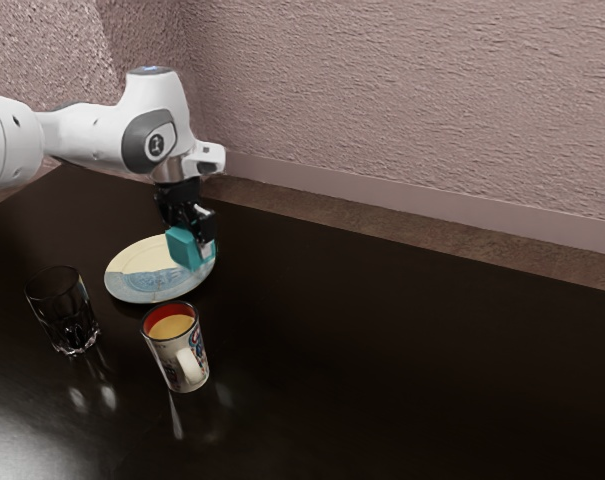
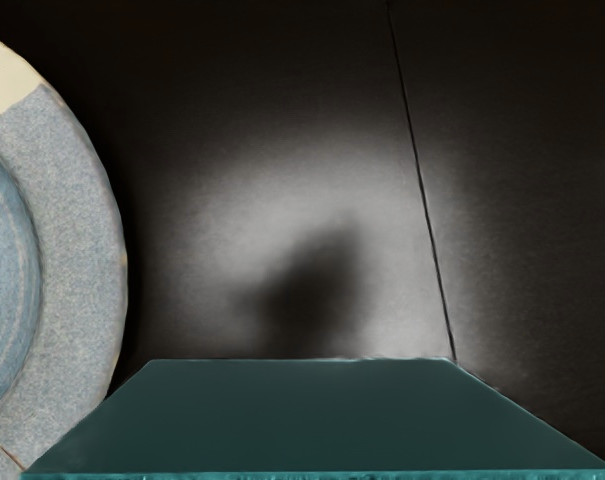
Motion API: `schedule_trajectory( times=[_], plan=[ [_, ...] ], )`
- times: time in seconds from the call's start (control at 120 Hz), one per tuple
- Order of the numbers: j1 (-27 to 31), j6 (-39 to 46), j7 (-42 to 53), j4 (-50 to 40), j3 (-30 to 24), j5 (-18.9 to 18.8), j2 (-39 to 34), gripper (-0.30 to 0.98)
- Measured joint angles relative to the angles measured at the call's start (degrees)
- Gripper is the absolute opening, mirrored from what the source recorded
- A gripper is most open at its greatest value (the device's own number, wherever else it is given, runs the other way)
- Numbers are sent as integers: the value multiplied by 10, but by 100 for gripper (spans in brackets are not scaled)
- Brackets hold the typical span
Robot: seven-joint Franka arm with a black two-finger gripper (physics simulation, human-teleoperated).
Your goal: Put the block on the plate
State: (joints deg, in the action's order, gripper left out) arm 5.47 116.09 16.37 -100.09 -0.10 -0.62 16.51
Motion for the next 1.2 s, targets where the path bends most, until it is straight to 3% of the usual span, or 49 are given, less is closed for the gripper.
schedule_trajectory(
  times=[0.383,0.775,1.067,1.2],
  plan=[
    [103,-11,36,140,2,-2,123,35],
    [141,-8,60,278,-3,5,272,37],
    [143,-5,71,283,-5,20,291,57],
    [145,-10,75,274,-7,22,255,62]
  ],
)
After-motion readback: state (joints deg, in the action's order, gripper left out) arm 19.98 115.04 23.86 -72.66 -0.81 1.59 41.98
